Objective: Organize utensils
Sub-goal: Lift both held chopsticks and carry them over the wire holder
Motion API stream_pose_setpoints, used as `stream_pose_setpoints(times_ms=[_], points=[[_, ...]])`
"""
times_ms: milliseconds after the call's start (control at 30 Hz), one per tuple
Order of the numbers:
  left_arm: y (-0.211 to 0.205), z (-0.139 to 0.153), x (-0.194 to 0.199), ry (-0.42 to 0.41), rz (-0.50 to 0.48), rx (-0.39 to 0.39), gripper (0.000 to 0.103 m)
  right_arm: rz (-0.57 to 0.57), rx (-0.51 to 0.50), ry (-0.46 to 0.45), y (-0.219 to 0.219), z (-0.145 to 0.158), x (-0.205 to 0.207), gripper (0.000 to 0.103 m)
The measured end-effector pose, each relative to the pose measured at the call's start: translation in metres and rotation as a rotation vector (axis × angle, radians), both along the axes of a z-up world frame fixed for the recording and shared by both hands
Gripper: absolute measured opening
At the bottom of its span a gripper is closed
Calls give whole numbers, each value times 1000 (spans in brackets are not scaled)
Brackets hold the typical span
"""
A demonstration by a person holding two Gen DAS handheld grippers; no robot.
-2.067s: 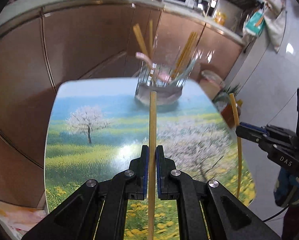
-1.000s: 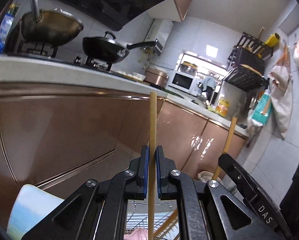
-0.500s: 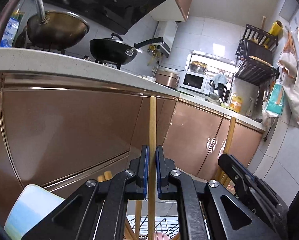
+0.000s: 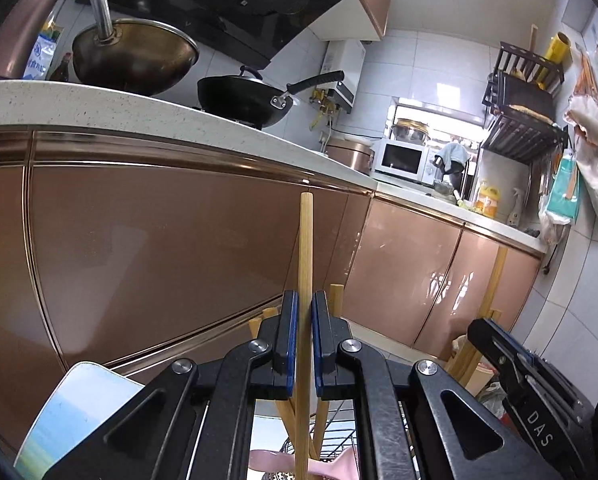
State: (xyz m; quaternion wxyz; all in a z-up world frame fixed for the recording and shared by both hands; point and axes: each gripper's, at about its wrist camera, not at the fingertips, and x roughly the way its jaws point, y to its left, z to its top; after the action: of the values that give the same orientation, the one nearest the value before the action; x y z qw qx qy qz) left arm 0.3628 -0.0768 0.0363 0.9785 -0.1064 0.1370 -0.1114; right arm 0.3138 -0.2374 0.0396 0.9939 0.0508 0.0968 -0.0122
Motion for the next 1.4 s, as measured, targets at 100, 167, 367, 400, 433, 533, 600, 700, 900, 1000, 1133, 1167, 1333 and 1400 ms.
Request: stream_pose_setpoints(times_ms=[100,167,367,400,433,533,600,700,900,1000,1133,1167,1333,1400], points=[[4,5,-1,-13,-7,-15,7,1,0,0,0,0,0,7],[5,9,-2,-18,-11,-25,7,5,3,4,0,-1,1,7],[9,25,-10,-40,-51,-68,7,9,14,13,-1,-3,5,7],[9,30,-12,-49,-61,-75,7,9,14,14,-1,-3,5,7],[8,35,-16,-65,-69,-80,7,9,16,15,-1,-4,6,7],[7,51,-22,-104,-91,-106,7,9,22,16,-2,-4,7,7],[5,59,-24,-133,-99,-114,7,10,26,17,-3,-4,7,7],[-4,64,-18,-167,-96,-105,7,12,25,19,-3,-4,8,7],[-19,48,-1,-167,-78,-109,7,17,32,14,-5,-6,7,7],[-23,36,7,-160,-63,-108,7,21,43,6,-8,-7,7,7],[-27,23,12,-171,-30,-84,7,30,53,-5,-11,-8,7,7],[-28,21,12,-177,-23,-76,7,32,55,-6,-11,-8,8,7],[-32,11,9,-224,37,-35,7,43,46,-3,-9,-9,11,7],[-30,9,7,-237,56,-35,7,45,44,-5,-9,-10,11,7]])
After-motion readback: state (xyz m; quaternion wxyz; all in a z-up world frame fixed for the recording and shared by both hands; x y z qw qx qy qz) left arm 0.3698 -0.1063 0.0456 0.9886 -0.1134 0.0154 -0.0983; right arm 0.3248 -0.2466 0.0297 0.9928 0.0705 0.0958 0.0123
